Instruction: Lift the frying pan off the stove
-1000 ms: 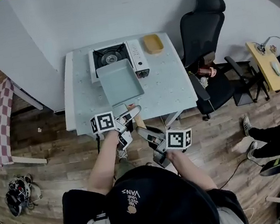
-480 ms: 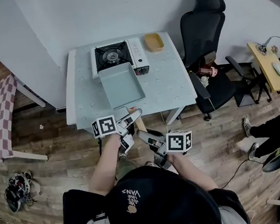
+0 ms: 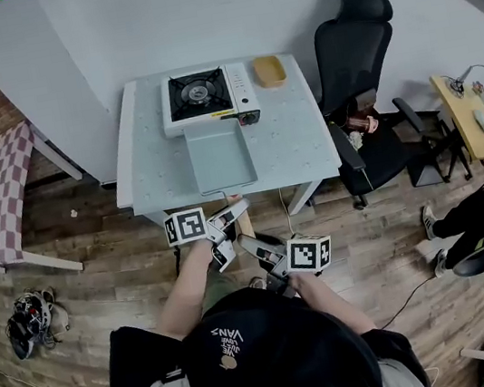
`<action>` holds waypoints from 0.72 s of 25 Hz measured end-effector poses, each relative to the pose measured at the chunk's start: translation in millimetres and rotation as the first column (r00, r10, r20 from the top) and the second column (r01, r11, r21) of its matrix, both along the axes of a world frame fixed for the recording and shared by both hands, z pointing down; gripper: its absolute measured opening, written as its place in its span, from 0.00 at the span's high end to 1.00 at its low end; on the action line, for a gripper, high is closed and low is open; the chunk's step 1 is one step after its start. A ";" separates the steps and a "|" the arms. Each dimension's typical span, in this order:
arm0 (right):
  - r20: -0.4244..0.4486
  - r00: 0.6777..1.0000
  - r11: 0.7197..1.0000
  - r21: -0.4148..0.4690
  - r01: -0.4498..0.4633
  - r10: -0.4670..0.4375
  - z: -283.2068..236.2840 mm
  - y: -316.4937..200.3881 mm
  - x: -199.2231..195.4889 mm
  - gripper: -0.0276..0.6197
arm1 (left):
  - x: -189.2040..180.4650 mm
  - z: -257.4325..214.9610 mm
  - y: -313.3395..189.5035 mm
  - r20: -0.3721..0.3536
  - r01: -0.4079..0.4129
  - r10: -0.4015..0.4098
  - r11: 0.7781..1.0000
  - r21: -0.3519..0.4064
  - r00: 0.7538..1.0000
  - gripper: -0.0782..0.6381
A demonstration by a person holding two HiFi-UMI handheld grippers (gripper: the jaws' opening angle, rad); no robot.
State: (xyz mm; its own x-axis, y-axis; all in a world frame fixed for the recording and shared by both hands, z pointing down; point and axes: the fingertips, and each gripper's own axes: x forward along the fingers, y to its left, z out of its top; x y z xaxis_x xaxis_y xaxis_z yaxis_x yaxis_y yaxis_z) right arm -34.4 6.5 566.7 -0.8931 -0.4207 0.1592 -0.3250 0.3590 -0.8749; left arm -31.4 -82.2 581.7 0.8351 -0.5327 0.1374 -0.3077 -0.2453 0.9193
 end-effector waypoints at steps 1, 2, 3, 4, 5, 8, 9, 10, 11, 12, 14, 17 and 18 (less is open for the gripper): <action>-0.002 1.000 1.000 -0.003 -0.001 0.001 1.5 2.0 0.4 0.71 | 0.1 1.4 2.0 -0.003 0.001 -0.001 1.000 -0.003 1.000 0.58; -0.006 1.000 1.000 -0.004 -0.002 0.002 3.3 3.7 1.0 0.71 | 0.2 2.4 3.9 -0.006 0.002 -0.002 1.000 -0.005 1.000 0.58; -0.008 1.000 1.000 -0.005 -0.002 0.002 4.7 5.2 1.4 0.71 | 0.2 3.2 5.6 -0.009 0.003 -0.003 1.000 -0.007 1.000 0.58; -0.007 1.000 1.000 -0.005 0.000 0.000 4.5 6.5 1.0 0.71 | 0.1 3.7 7.2 -0.011 0.004 -0.004 1.000 -0.010 1.000 0.58; -0.005 1.000 1.000 -0.006 0.001 -0.001 3.6 7.8 0.5 0.71 | -0.1 4.2 8.5 -0.012 0.006 -0.006 1.000 -0.011 1.000 0.58; -0.001 1.000 1.000 -0.009 0.005 -0.005 4.2 12.0 -0.1 0.71 | -0.2 5.8 12.2 -0.015 0.010 -0.010 1.000 -0.011 1.000 0.58; 0.000 1.000 1.000 -0.009 0.006 -0.006 5.1 13.1 0.0 0.71 | -0.3 6.6 13.2 -0.016 0.011 -0.011 1.000 -0.011 1.000 0.58; -0.002 1.000 1.000 -0.009 0.007 -0.007 6.1 13.9 0.1 0.71 | -0.4 7.7 14.0 -0.018 0.013 -0.013 1.000 -0.011 1.000 0.58; -0.003 1.000 1.000 -0.009 0.009 -0.009 6.8 14.3 0.2 0.71 | -0.4 8.8 14.4 -0.020 0.015 -0.015 1.000 -0.011 1.000 0.58; -0.002 1.000 1.000 -0.010 0.011 -0.011 7.4 14.6 0.1 0.71 | -0.5 9.6 14.5 -0.023 0.018 -0.018 1.000 -0.012 1.000 0.58; -0.006 1.000 1.000 -0.013 0.014 -0.014 8.8 14.4 0.4 0.71 | -0.5 11.0 14.5 -0.031 0.022 -0.022 1.000 -0.017 0.999 0.58; -0.025 1.000 1.000 -0.013 0.015 -0.015 11.8 14.0 2.8 0.71 | -0.4 13.2 14.7 -0.045 0.028 -0.030 0.999 -0.023 0.999 0.58; -0.025 1.000 1.000 -0.013 0.016 -0.016 11.7 14.2 3.1 0.71 | -0.1 13.7 14.8 -0.047 0.030 -0.031 0.999 -0.023 0.998 0.58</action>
State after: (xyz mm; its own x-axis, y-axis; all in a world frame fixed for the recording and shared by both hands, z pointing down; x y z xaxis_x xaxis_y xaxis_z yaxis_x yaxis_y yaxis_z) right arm -31.3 20.7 578.4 -0.8954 -0.4042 0.1870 -0.3415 0.3535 -0.8709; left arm -31.5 -67.4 595.4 0.8245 -0.5552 0.1098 -0.2703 -0.2158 0.9383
